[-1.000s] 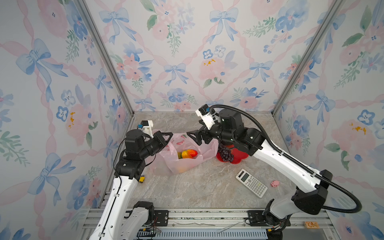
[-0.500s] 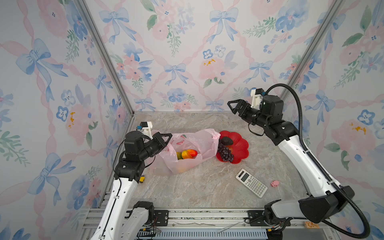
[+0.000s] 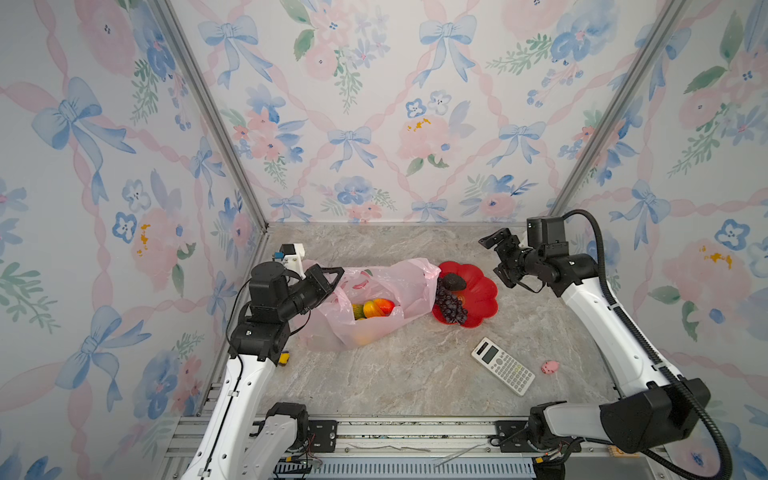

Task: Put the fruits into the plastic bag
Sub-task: 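Lower the right gripper into the red bowl and grasp the dark avocado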

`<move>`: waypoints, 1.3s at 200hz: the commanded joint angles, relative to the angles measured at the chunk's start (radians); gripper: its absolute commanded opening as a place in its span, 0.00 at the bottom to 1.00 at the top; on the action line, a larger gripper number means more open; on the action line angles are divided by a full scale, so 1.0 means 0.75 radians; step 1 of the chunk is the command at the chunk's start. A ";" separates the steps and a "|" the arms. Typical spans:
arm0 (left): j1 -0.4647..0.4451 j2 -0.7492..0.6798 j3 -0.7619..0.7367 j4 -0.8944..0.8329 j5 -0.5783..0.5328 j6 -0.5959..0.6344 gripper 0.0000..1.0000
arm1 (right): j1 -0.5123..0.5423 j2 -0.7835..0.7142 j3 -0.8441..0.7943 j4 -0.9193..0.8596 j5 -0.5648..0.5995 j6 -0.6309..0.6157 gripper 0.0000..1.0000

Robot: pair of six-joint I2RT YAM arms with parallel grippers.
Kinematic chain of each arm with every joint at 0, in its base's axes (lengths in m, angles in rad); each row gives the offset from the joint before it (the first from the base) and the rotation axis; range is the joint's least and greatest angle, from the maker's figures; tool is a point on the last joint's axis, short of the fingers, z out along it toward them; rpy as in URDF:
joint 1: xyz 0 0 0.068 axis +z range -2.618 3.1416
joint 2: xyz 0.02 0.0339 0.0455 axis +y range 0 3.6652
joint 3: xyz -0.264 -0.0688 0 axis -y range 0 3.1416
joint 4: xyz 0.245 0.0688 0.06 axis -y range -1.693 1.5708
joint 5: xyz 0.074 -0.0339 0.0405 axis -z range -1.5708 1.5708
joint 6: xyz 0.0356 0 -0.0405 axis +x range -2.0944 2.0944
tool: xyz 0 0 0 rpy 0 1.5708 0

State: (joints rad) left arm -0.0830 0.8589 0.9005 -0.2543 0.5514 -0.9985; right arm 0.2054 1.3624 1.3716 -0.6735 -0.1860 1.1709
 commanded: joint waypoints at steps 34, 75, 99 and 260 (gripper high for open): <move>0.019 -0.024 -0.034 0.024 0.021 0.029 0.00 | -0.019 0.145 -0.104 -0.125 -0.018 0.198 0.96; 0.025 -0.036 -0.044 0.023 0.022 0.026 0.00 | -0.007 0.299 -0.088 -0.127 -0.044 0.180 0.96; 0.031 -0.043 -0.049 0.024 0.024 0.024 0.00 | 0.010 0.381 -0.059 -0.126 -0.040 0.158 0.96; 0.087 -0.074 -0.065 0.022 0.060 0.012 0.00 | 0.084 0.820 0.263 -0.188 -0.033 0.024 0.96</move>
State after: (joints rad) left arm -0.0303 0.8101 0.8551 -0.2516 0.5735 -0.9966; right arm 0.2569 1.9480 1.5265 -0.7757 -0.2092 1.2098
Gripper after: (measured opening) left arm 0.050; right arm 0.962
